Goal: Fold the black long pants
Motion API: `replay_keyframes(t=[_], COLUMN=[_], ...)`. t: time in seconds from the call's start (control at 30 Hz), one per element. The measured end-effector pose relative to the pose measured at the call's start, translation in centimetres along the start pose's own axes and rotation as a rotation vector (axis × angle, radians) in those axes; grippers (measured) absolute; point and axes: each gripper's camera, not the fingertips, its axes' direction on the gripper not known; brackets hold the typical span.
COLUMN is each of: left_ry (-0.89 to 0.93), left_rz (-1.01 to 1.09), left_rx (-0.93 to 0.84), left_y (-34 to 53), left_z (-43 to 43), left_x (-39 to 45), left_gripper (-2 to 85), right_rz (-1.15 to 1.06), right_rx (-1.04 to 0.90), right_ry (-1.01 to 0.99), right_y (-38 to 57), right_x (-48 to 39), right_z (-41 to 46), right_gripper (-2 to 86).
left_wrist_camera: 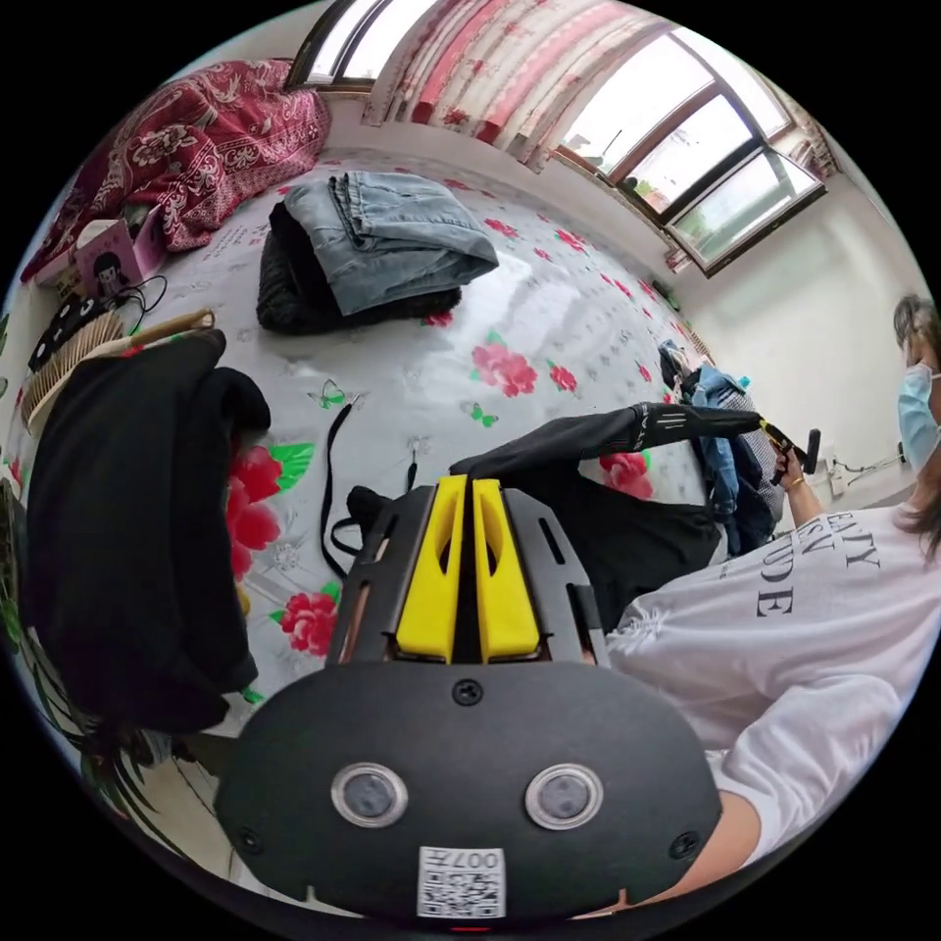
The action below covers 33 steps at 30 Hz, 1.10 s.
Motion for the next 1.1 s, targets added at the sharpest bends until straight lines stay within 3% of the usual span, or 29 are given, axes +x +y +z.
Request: replay_keyframes(t=[0.2, 0.33, 0.47, 0.67, 0.83, 0.97, 1.1], left_ry=[-0.07, -0.083, -0.057, -0.17, -0.186, -0.217, -0.274], left_rz=[-0.107, -0.174, -0.137, 0.035, -0.029, -0.103, -0.081], left_rx=[-0.184, -0.273, -0.165, -0.089, -0.209, -0.336, -0.314], left_y=[10.4, 13.1, 10.3, 10.6, 16.7, 19.8, 19.6], left_z=[5.3, 9.9, 7.1, 3.2, 10.6, 16.4, 16.2], left_x=[2.1, 2.4, 4.0, 10.6, 10.4, 9.6, 11.4], left_gripper=[-0.8, -0.8, -0.8, -0.8, -0.5, 0.5, 4.1], right_rz=[0.106, 0.197, 0.204, -0.049, -0.064, 0.101, 0.171], right_rx=[-0.228, -0.319, -0.198, 0.037, -0.136, -0.436, -0.414], right_ry=[0.112, 0.124, 0.069, 0.14, 0.272, 0.251, 0.257], right_y=[14.6, 18.9, 16.1, 14.1, 20.7, 27.3, 29.2], right_x=[3.5, 6.3, 7.7, 4.6, 6.5, 10.6, 12.6], right_z=[0.6, 3.3, 1.2, -6.2, -1.8, 4.6, 3.4], right_gripper=[0.5, 0.2, 0.1, 0.6, 2.2, 4.8, 7.1])
